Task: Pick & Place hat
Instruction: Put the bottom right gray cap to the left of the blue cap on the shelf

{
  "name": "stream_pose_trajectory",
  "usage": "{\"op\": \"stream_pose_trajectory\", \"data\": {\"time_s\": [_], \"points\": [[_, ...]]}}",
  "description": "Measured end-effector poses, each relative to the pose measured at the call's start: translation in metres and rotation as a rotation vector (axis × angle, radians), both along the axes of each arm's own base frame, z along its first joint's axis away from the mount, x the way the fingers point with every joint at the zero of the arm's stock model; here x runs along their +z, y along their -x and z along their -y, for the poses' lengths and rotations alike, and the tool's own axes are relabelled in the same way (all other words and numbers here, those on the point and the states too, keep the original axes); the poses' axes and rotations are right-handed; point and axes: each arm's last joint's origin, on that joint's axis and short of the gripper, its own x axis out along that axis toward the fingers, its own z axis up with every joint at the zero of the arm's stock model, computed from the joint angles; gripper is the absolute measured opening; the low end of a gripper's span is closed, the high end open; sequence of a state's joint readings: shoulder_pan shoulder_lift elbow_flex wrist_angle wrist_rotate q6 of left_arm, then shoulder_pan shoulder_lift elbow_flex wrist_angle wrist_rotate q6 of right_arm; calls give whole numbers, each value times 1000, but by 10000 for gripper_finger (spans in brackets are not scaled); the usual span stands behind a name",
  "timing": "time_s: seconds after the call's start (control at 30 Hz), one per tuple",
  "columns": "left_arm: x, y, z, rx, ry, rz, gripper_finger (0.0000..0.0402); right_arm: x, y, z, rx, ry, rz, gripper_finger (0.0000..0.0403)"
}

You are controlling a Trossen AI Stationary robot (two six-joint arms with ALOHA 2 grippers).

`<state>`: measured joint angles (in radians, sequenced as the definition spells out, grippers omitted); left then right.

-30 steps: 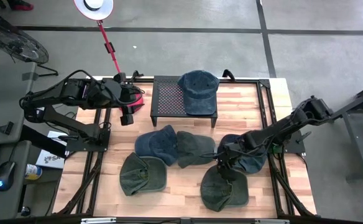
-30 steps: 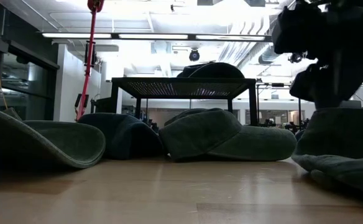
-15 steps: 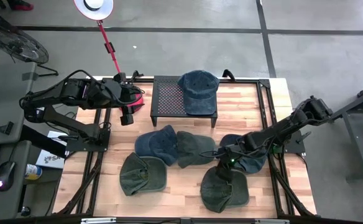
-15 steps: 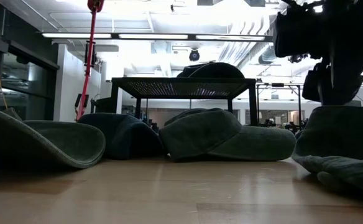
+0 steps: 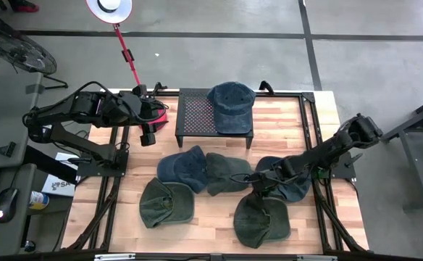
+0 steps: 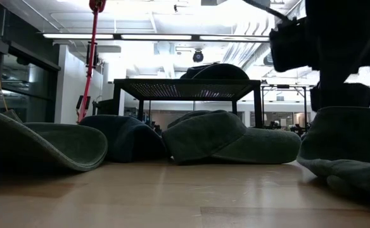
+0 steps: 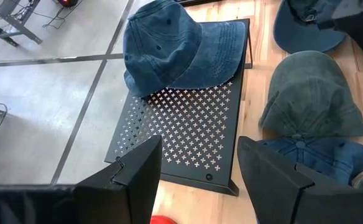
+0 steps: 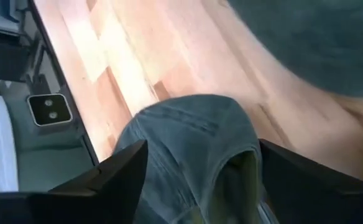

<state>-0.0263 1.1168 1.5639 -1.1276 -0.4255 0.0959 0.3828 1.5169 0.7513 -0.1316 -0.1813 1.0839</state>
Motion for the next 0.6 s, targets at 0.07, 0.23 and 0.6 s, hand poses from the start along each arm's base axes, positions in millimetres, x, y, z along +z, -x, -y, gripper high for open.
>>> {"op": "stream_pose_trajectory", "data": {"time_s": [0.07,0.23,0.6], "points": [[0,0,0,0,0,0,204,-6,-4,-2,9,-15,3,290],[0,0,0,0,0,0,204,-16,-8,-4,19,-45,-36,276],[0,0,0,0,0,0,204,-14,-9,-3,-12,-13,-7,152]]}}
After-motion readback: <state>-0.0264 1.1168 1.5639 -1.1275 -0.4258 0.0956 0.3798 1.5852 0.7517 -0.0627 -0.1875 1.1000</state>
